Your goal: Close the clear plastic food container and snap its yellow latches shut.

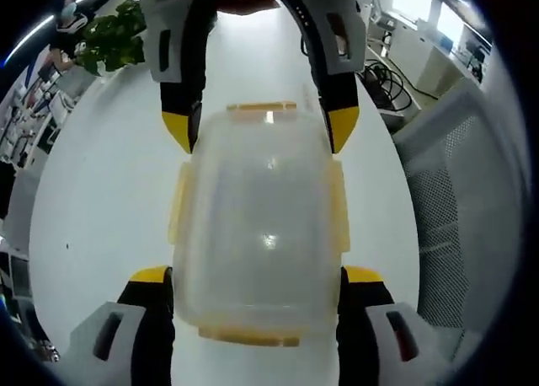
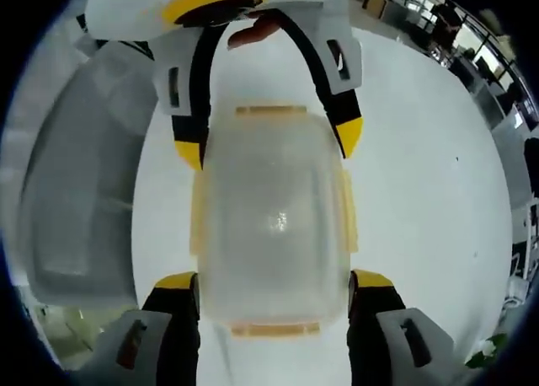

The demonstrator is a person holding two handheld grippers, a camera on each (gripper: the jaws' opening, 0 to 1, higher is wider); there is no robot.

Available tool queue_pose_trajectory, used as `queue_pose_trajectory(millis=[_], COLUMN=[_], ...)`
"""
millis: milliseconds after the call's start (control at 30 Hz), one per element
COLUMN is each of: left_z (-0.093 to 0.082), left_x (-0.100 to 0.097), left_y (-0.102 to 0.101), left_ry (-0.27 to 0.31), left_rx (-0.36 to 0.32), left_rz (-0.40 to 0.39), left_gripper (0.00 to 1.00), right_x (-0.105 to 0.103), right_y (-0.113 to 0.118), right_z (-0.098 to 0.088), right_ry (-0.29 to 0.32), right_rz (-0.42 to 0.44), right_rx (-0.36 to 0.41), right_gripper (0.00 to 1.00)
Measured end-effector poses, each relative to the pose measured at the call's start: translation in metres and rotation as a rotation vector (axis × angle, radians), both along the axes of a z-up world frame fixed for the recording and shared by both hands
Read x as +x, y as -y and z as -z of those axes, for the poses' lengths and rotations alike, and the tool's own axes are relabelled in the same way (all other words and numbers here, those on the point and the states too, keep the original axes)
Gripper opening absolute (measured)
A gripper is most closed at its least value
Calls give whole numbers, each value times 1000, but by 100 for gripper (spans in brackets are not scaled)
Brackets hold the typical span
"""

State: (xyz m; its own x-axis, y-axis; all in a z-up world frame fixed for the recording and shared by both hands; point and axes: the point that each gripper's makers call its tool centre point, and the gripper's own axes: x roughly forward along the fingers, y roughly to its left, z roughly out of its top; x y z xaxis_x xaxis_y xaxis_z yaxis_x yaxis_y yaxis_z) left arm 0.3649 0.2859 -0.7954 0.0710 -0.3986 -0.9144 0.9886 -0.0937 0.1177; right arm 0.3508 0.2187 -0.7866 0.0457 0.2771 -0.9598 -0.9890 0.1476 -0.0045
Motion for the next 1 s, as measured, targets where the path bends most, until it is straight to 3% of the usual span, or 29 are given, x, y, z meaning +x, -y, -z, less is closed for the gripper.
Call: queue_pose_trajectory(millis=[1000], left_z=[-2], left_x=[-13], left_y=[-76], left_ry=[-2], left_rx=[-21], left_rz=[-12], left_gripper=[79], right_x=[-13], right_y=[-76], right_z=[0], right_ry=[-12], right_rz=[-13], right_rx=[-18], right_gripper=[71])
